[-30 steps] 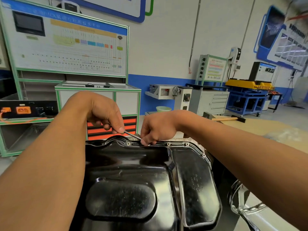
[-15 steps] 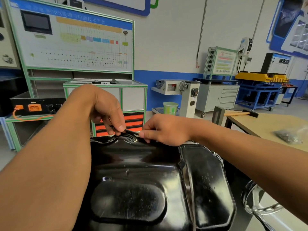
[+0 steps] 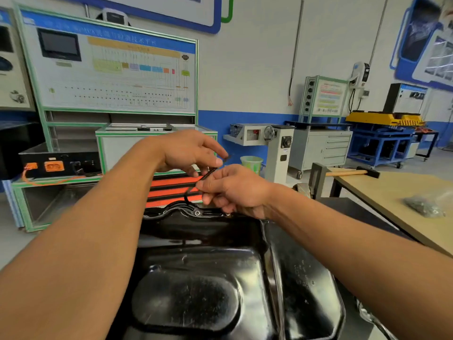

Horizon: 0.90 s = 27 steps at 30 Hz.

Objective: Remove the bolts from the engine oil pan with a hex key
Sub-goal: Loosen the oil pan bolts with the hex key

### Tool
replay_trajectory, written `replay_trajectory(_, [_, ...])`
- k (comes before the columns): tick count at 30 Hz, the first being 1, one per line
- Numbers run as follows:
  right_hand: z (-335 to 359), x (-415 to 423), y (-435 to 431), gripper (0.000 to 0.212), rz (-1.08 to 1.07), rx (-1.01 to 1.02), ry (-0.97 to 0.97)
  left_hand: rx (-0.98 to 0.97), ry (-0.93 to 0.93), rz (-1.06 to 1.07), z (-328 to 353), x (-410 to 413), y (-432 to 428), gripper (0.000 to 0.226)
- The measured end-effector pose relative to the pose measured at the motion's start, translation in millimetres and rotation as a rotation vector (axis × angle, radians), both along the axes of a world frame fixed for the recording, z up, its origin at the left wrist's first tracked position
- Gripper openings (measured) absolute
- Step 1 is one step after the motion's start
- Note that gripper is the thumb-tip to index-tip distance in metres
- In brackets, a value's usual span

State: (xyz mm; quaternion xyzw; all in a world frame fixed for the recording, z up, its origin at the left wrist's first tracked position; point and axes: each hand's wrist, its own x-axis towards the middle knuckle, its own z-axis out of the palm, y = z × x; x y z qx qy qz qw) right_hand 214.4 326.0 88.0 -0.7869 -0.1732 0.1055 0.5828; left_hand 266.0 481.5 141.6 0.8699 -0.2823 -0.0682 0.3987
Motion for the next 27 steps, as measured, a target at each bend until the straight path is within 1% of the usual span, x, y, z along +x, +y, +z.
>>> replay_trajectory(2, [-3, 2, 3, 0.022, -0.077, 0.095, 0.04, 0.005, -0.014, 0.001, -1, -1, -5, 0.013])
replay_trajectory(5, [-2, 3, 3, 0.016, -0.09, 0.156, 0.06, 0.006, 0.029, -0.003, -4, -3, -7, 0.015])
replay_trajectory(8, [-2, 0, 4, 0.019, -0.076, 0.156, 0.064, -0.011, 0.099, 0.053, -7, -5, -11, 0.013])
replay_trajectory(11, [-3, -3, 5, 0.023, -0.058, 0.161, 0.032, 0.032, 0.08, 0.133, -7, -7, -17, 0.01])
replay_trajectory(13, [-3, -5, 4, 0.027, -0.079, 0.074, -0.05, 0.081, 0.047, 0.174, -7, -8, -21, 0.014])
replay_trajectory(16, [-2, -8, 4, 0.032, -0.151, -0.142, -0.215, 0.12, -0.001, 0.239, -9, -12, -28, 0.025])
replay_trajectory(18, [0, -7, 4, 0.035, -0.268, -0.212, -0.307, 0.081, -0.029, 0.264, -9, -14, -33, 0.028])
replay_trajectory(19, [1, -5, 4, 0.036, -0.331, -0.21, -0.329, 0.037, -0.039, 0.27, -8, -15, -35, 0.027])
replay_trajectory(21, [2, -1, -2, 0.038, -0.399, -0.096, -0.256, -0.076, -0.03, 0.272, -2, -17, -37, 0.023])
replay_trajectory(22, [3, 1, -5, 0.04, -0.404, -0.019, -0.176, -0.111, -0.014, 0.262, 2, -18, -34, 0.02])
replay_trajectory(23, [4, 3, -9, 0.041, -0.398, 0.043, -0.09, -0.104, 0.001, 0.245, 7, -19, -30, 0.017])
replay_trajectory(24, [4, 5, -13, 0.04, -0.385, 0.089, -0.006, -0.047, 0.01, 0.221, 10, -21, -24, 0.014])
replay_trajectory(27, [1, 11, -17, 0.039, -0.301, 0.214, 0.194, 0.231, 0.006, 0.128, 8, -27, -4, 0.008])
